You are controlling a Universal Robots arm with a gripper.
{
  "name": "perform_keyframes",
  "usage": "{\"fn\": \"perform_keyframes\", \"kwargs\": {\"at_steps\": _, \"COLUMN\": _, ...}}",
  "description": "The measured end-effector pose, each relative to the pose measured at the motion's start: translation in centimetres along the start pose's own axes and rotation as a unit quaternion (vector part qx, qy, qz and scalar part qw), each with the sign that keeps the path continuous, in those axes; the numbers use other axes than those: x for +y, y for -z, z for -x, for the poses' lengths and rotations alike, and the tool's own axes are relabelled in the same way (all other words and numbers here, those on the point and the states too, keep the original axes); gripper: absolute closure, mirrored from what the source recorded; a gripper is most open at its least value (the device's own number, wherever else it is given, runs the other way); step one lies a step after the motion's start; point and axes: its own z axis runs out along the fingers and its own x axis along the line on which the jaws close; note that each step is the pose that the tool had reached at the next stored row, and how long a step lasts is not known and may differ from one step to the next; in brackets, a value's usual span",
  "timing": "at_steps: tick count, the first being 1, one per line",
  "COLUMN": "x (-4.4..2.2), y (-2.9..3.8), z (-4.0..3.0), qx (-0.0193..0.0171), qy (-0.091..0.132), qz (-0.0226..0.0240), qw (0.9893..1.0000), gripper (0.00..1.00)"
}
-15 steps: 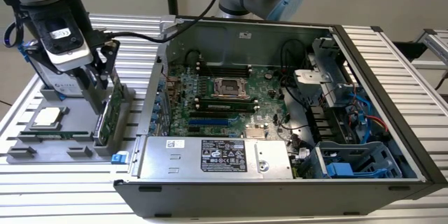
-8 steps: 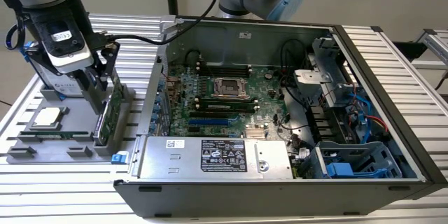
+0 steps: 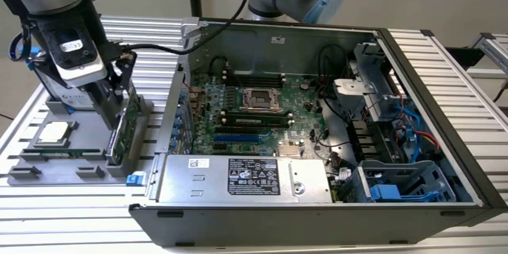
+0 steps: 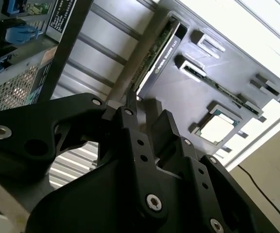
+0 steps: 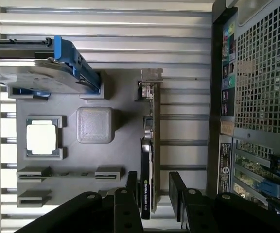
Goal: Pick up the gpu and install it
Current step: 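Pick up the gpu and move the gpu toward the slot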
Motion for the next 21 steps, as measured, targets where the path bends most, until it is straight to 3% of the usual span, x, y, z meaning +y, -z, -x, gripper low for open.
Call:
{"fn": "perform_keyframes", "kwargs": {"at_steps": 10, "x": -0.04, "y": -1.01, "z": -0.02, "qx": -0.0009, "qy": -0.010, "qz": 0.0000, "qw": 0.9999, "gripper": 0.00}}
{"fn": "perform_keyframes", "kwargs": {"at_steps": 14, "x": -0.04, "y": -1.41, "z": -0.06, "qx": -0.0010, "qy": -0.013, "qz": 0.0055, "qw": 0.9999, "gripper": 0.00}}
{"fn": "perform_keyframes", "kwargs": {"at_steps": 21, "x": 0.01, "y": -2.52, "z": -0.07, "qx": -0.0012, "qy": -0.014, "qz": 0.0052, "qw": 0.9999, "gripper": 0.00}}
